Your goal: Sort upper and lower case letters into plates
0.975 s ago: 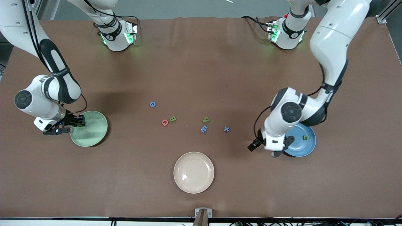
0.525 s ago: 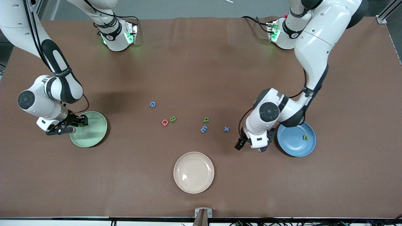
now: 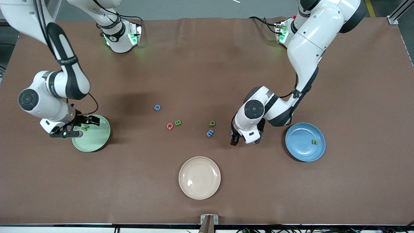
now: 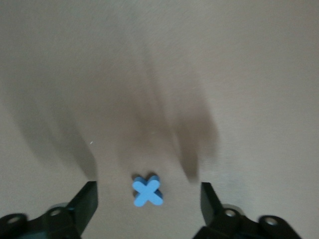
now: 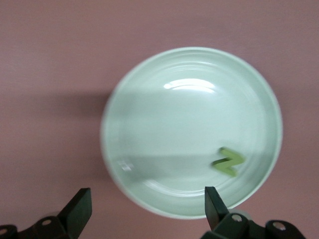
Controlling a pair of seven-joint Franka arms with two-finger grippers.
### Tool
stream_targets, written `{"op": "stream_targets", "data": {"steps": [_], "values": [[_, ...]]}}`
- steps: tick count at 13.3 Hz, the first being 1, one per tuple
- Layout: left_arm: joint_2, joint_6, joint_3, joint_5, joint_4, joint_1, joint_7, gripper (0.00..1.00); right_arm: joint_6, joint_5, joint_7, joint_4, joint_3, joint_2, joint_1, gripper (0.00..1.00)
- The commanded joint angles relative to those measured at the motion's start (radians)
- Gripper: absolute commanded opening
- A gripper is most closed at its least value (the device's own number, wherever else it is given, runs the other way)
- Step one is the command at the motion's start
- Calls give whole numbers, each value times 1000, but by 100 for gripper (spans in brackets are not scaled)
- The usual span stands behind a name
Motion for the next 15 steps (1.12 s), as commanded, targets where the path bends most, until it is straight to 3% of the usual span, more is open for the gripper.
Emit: {"op": "stream_targets", "data": {"steps": [1, 3, 5, 7, 9, 11, 15], "values": [[-10, 1, 10, 18, -4, -19, -25, 74, -11, 2, 247, -65, -3, -57, 135, 100], [-8, 1, 10, 16, -1, -23, -22, 68, 9, 16, 379, -90, -3, -52, 243, 100], [2, 1, 11, 19, 1, -23, -8, 49, 44, 65, 440, -99, -1, -46, 337, 100], [9, -4, 13, 18, 2, -22, -11, 43, 150, 102, 441, -137, -3, -26, 430, 100], [10, -5, 13, 19, 2, -17, -10, 30, 289, 106, 479, -176, -3, 24, 492, 100], [-8, -11, 32, 44, 4, -8, 10, 3, 379, 106, 487, -185, -3, 89, 522, 100], [-111, -181, 30, 56, 19, 94, 218, 0, 405, 108, 495, -225, -3, 113, 544, 100]]}}
